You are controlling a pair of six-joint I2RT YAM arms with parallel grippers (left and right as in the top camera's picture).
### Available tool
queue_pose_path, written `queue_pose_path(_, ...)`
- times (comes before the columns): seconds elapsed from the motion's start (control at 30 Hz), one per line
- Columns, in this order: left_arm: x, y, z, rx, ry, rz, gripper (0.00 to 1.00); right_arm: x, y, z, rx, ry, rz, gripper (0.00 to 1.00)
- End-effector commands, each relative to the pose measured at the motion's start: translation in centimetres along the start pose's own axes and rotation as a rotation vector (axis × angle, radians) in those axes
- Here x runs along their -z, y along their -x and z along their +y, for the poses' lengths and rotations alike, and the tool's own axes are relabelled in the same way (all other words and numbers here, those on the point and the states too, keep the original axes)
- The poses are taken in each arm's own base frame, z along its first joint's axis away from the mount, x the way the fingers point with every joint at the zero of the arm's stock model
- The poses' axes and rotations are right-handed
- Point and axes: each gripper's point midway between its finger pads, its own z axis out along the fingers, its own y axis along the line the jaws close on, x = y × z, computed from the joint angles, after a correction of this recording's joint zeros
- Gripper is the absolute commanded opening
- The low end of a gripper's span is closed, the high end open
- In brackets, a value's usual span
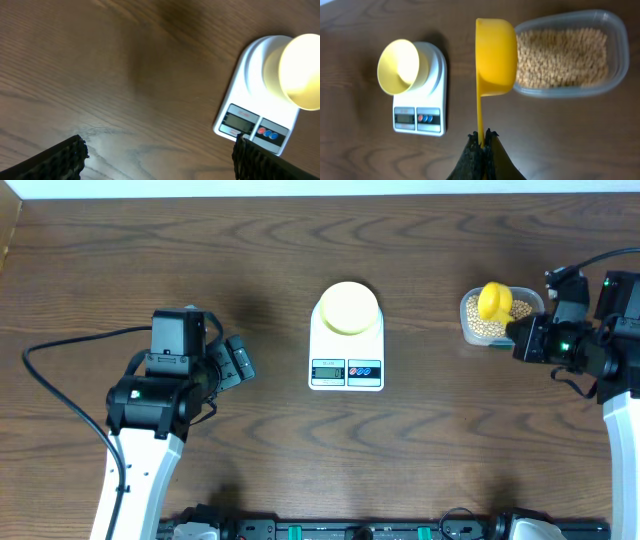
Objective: Scoop item into bowl and weigh 50g on scale
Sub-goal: 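Retract the left gripper from the scale to its side, then tilt the scoop down toward the beans with the right gripper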
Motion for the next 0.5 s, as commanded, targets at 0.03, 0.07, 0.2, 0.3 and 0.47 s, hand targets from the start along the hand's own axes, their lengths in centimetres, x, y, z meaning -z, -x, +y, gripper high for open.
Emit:
queue_pose_path(0.03,-0.2,0.6,0.7,0.006,0.043,-0.013,0.95,0.8,1.3,0.5,0.102,-0.005,-0.051,0.01)
queue_pose_path(0.07,-0.2,0.5,0.7,0.005,0.044,-0.012,0.95,0.8,1.3,0.5,0.107,-0.005,-0.05,0.01)
queue_pose_path(0.2,-0.2,0.5,0.7,0.005,0.045,-0.011,0.95,0.7,0.6,0.5,0.101,-0.005,-0.025,0.01)
queue_pose_path(0.3,-0.2,0.5,0.7,0.005,0.045,-0.011,0.95,0.7,0.0,0.5,0.09,-0.004,-0.001,0.01)
queue_pose_path(0.47,-0.2,0.5,0.7,0.005,0.045,-0.011,0.95,0.7,-0.4,0.4,0.082,-0.005,0.016,0.01)
